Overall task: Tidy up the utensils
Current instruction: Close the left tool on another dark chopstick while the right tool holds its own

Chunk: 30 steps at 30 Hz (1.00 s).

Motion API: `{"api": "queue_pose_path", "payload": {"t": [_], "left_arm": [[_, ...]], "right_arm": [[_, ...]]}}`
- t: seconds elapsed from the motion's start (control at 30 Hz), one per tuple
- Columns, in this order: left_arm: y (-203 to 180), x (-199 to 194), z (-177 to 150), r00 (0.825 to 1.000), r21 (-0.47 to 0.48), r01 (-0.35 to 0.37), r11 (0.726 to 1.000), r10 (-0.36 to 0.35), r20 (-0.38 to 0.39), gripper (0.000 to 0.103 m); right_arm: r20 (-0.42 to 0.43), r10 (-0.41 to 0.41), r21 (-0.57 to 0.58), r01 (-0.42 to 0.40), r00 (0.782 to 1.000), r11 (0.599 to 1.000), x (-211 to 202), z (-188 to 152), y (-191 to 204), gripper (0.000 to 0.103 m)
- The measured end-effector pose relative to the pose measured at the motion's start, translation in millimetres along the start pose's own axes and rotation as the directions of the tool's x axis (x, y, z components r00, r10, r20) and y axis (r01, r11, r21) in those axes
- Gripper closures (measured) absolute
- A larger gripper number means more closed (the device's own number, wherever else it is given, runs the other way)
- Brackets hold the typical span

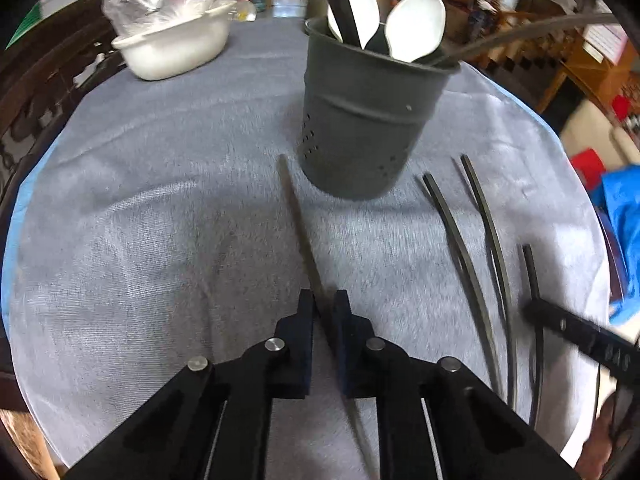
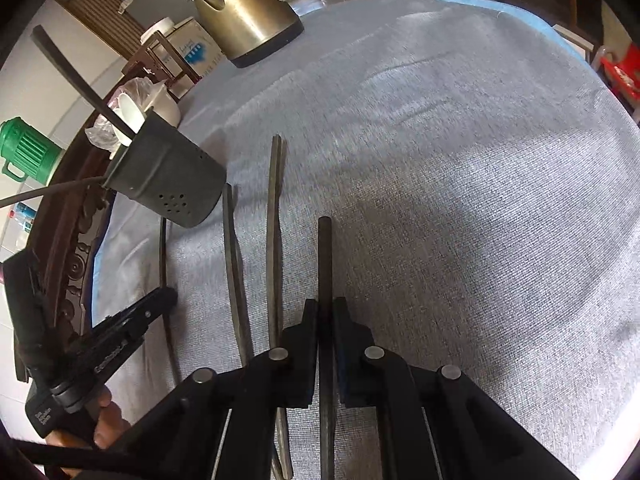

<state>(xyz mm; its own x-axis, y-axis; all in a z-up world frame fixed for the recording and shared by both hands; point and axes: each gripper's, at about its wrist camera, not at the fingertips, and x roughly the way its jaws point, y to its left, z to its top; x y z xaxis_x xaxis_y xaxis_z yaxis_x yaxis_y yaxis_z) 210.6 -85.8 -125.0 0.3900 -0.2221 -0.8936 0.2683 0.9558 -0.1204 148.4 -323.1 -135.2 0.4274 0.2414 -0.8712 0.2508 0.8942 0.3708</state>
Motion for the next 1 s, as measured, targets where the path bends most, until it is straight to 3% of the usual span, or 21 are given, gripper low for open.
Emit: {"api": "queue_pose_path", "payload": {"t": [0.13,0.3,0.37,0.43,0.47,0.7,0.77,0.93,1.0], "left_arm": [[12.0,-6.8,-9.9,0.998,0.092,0.056,0.994,-0.053,-0.04,0.094],[33.4,-6.8,-3.3,0.986,0.082,0.136,0.987,-0.127,-0.107,0.094],[37.3,-4.7,3.9,0.985,0.062,0.136,0.989,-0.128,-0.12,0.088],[39.5,-2.8,10.4,0.983,0.034,0.139,0.99,-0.133,-0.127,0.066],[41.8,-1.9,16.4,0.983,0.011,0.138,0.99,-0.135,-0.123,0.062],[33.9,7.8,28.0,0.992,-0.013,0.087,0.996,-0.088,-0.093,0.061],[27.1,12.9,32.3,0.993,-0.011,0.081,0.997,-0.082,-0.083,0.065],[18.6,21.3,39.6,0.997,0.004,0.046,0.999,-0.046,-0.069,0.096],[19.4,22.7,42.4,0.997,-0.007,0.044,0.999,-0.044,-0.065,0.096]], "right_arm": [[-0.001,0.004,0.007,-0.004,1.0,1.0,-0.9,-1.2,-1.2,0.094],[-0.021,-0.002,0.013,0.003,1.0,1.0,5.6,7.9,1.5,0.094],[-0.04,-0.011,0.006,0.011,0.999,1.0,10.7,17.7,4.6,0.094],[-0.055,-0.013,0.011,0.014,0.998,1.0,14.7,26.2,6.5,0.094],[-0.062,-0.017,0.006,0.018,0.998,1.0,16.6,30.3,8.9,0.093],[-0.069,-0.075,-0.017,0.074,0.995,0.997,27.3,50.1,21.3,0.093],[-0.066,-0.092,-0.027,0.09,0.994,0.996,29.4,53.7,24.6,0.093],[-0.056,-0.151,-0.083,0.146,0.987,0.986,36.3,63.2,36.2,0.093],[-0.051,-0.174,-0.101,0.168,0.983,0.981,37.1,64.1,39.5,0.095]]}}
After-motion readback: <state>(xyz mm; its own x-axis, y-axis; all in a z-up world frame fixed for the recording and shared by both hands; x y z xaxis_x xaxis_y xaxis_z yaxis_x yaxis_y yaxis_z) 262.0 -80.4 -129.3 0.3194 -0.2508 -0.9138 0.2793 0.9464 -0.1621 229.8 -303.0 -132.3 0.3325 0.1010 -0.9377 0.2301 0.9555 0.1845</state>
